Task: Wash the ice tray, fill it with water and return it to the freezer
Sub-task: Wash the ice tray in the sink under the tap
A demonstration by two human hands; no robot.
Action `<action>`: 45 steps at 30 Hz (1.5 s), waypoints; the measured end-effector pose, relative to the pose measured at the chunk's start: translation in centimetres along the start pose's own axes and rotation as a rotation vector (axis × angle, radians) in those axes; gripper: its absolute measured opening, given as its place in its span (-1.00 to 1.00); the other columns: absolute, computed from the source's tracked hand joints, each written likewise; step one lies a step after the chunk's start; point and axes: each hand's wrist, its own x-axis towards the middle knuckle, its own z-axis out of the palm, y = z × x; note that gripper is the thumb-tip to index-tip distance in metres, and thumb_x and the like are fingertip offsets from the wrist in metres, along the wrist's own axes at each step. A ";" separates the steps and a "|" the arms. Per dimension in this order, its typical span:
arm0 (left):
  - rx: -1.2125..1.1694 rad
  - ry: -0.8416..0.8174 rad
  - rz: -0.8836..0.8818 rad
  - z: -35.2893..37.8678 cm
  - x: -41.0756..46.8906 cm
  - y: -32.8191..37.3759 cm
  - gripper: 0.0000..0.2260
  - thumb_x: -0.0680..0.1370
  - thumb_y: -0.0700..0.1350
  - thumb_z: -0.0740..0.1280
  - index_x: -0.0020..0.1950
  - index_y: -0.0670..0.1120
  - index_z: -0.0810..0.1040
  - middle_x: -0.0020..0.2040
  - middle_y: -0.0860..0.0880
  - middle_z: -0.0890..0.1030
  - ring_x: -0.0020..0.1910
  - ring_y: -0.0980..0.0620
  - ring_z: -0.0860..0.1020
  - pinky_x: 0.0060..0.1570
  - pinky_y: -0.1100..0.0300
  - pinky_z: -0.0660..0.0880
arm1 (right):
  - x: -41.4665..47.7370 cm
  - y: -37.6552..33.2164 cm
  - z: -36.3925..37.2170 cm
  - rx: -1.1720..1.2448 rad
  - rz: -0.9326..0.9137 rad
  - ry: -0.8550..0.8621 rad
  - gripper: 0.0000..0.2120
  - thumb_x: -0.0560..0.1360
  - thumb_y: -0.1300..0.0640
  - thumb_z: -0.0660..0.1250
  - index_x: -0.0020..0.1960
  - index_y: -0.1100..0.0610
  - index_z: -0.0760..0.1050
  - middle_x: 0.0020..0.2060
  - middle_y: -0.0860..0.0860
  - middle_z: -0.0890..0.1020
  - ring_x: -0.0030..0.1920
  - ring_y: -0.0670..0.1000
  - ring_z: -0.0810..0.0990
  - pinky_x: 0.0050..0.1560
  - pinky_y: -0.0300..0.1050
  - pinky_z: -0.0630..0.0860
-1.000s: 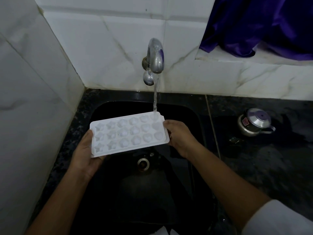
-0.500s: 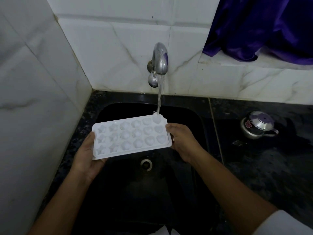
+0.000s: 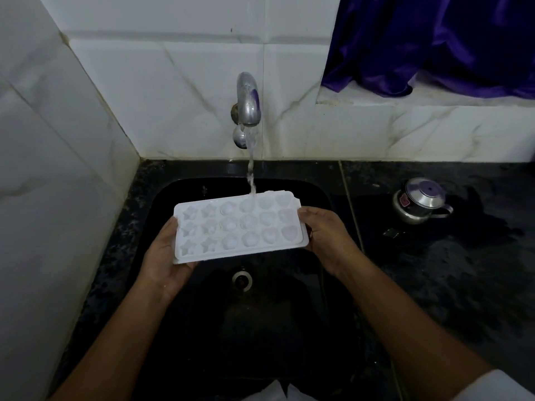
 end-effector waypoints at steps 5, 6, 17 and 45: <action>0.025 -0.034 -0.034 1.8 0.4 -0.7 -0.61 0.72 0.06 0.19 0.39 -0.14 0.58 0.28 -0.21 0.69 0.18 -0.17 0.71 0.03 -0.12 0.70 | -0.6 -0.3 -1.8 0.030 -0.007 0.029 -0.77 0.66 0.26 0.25 0.00 0.21 0.69 -0.06 0.14 0.77 -0.11 0.07 0.74 -0.17 -0.09 0.67; 0.032 -0.039 -0.034 2.2 0.4 -0.9 -0.62 0.73 0.06 0.18 0.37 -0.14 0.59 0.27 -0.20 0.70 0.17 -0.16 0.71 0.02 -0.12 0.70 | -0.7 -0.3 -2.2 0.042 -0.008 0.033 -0.77 0.65 0.26 0.26 -0.01 0.21 0.69 -0.07 0.14 0.77 -0.12 0.07 0.74 -0.17 -0.10 0.68; 0.091 -0.088 -0.092 5.0 0.8 -3.2 -0.58 0.73 0.05 0.18 0.47 -0.17 0.52 0.32 -0.22 0.67 0.20 -0.20 0.70 0.02 -0.13 0.71 | -1.9 -0.3 -5.9 0.041 -0.036 0.110 -0.75 0.67 0.21 0.25 0.02 0.20 0.70 -0.02 0.17 0.76 -0.04 0.15 0.74 0.03 0.08 0.65; 0.085 -0.072 -0.063 7.0 2.6 -1.7 -0.58 0.74 0.04 0.17 0.48 -0.18 0.53 0.30 -0.20 0.68 0.26 -0.22 0.67 0.13 -0.18 0.65 | 2.0 -2.0 -5.1 -0.045 -0.069 0.126 -0.73 0.67 0.22 0.22 0.01 0.17 0.70 -0.05 0.13 0.77 -0.06 0.13 0.75 -0.04 0.03 0.67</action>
